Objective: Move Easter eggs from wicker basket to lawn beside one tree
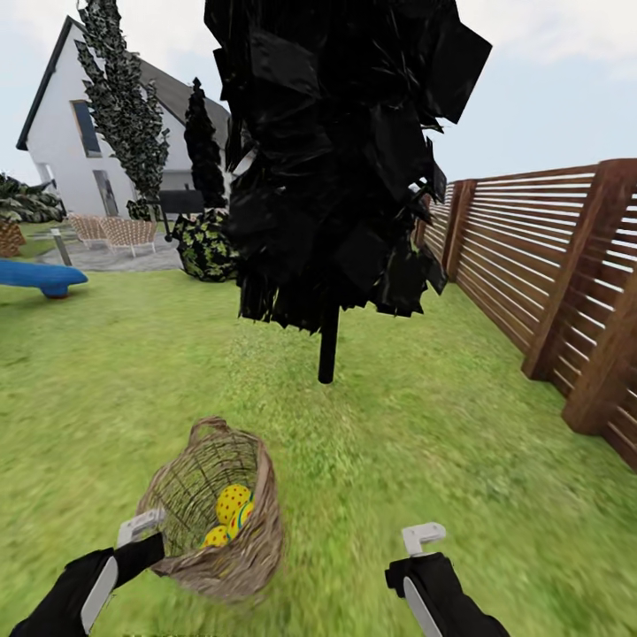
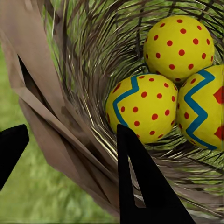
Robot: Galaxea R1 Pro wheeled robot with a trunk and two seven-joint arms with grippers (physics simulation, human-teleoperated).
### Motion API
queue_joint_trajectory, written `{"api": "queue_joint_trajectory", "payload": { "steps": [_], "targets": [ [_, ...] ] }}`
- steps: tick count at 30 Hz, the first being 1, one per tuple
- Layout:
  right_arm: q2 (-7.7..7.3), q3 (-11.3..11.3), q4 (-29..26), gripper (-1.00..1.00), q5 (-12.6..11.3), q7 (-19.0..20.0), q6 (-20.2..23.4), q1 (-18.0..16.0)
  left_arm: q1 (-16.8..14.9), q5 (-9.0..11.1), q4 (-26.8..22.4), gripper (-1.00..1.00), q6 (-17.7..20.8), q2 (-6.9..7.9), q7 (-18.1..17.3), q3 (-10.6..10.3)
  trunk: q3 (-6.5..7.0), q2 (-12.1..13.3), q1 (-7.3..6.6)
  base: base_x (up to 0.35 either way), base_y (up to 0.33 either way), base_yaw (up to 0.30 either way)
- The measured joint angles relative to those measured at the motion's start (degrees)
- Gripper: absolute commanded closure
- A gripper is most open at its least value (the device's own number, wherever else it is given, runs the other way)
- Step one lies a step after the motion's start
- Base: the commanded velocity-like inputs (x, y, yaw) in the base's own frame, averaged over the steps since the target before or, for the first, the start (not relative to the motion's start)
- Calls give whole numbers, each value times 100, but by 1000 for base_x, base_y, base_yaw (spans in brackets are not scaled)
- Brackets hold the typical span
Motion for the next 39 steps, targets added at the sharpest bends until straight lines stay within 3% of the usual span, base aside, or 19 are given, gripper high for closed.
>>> {"api": "queue_joint_trajectory", "payload": {
  "steps": [1, 3, 4, 5, 8, 10, 13, 15, 16, 21, 25, 27, 28, 30, 31, 32, 34, 36, 39],
  "targets": [
    [0, 5, 0, -100, -2, 0, 0, -1, -3, -52, -183, 100, 29, -151, 23, 43, 23, 40, -22, 0, 0, 285],
    [18, 47, -1, -100, 2, -1, -11, -2, 4, 117, -132, 100, 45, -579, 398, 33, 66, 120, -66, 0, 0, 282],
    [23, 92, -10, -100, 3, -5, -53, -2, 5, 148, -142, 100, 51, -581, 540, 37, 88, 160, -88, 0, 0, 279],
    [25, 178, -19, -100, 1, -8, -127, 0, -1, -1, -233, 100, 50, -563, 609, 118, 111, 200, -110, 0, 0, 279],
    [36, 377, -148, -100, 4, -7, -203, -1, -2, 270, -553, 100, 239, -565, 625, 46, 180, 320, -176, 0, 0, 278],
    [118, 440, -419, -100, 17, -25, -166, -1, 1, 98, -684, 100, 367, -524, 629, 40, 223, 401, -220, 0, 0, 278],
    [99, 477, -476, -100, 269, -56, -126, 0, 0, 78, -876, 100, 393, -537, 630, 35, 291, 521, -286, 0, 0, 275],
    [90, 499, -477, -100, 273, -52, -115, -1, 1, -380, -885, 100, 381, -520, 631, 54, 335, 602, -330, 0, 0, 267],
    [89, 510, -475, -100, 267, -43, -92, -1, 1, -457, -891, 100, 380, -507, 633, 64, 356, 642, -352, 0, 0, 263],
    [98, 490, -484, -100, 109, 85, 102, -1, 1, -432, -896, 100, 356, -490, 586, 85, 457, 842, -461, 0, 0, 259],
    [84, 485, -483, -100, 51, 97, 334, -1, 1, -530, -872, 100, 302, -319, 567, 71, 533, 1003, -549, 0, 0, 258],
    [130, 506, -483, -100, 47, 92, 366, -1, 2, -373, -822, 100, 122, 7, 359, 41, 569, 1083, -593, 0, 0, 258],
    [147, 511, -486, -100, 47, 85, 372, -1, -4, -526, -797, 100, 75, 205, 124, 75, 588, 1123, -615, 0, 0, 258],
    [158, 513, -485, -100, 47, 81, 373, -1, 4, -608, -700, 100, 47, 324, -331, 54, 622, 1204, -659, 0, 0, 258],
    [154, 511, -484, -100, 49, 76, 375, -1, 3, -365, -720, 100, 75, 349, -523, 59, 641, 1244, -681, 0, 0, 258],
    [151, 501, -484, -100, 46, 72, 373, -1, -1, -352, -708, 100, 78, 384, -599, 84, 660, 1283, -703, 0, 0, 258],
    [150, 497, -482, -100, 52, 76, 364, -1, 6, -587, -666, 100, 56, 385, -620, 76, 694, 1364, -747, 0, 0, 258],
    [149, 497, -480, -100, 51, 77, 355, 0, 4, -448, -678, 100, 93, 388, -639, 86, 731, 1444, -791, 0, 0, 258],
    [149, 496, -475, -100, 49, 79, 351, -1, 5, -511, -673, 100, 88, 388, -631, 80, 784, 1565, -857, 0, 0, 258]
  ]
}}
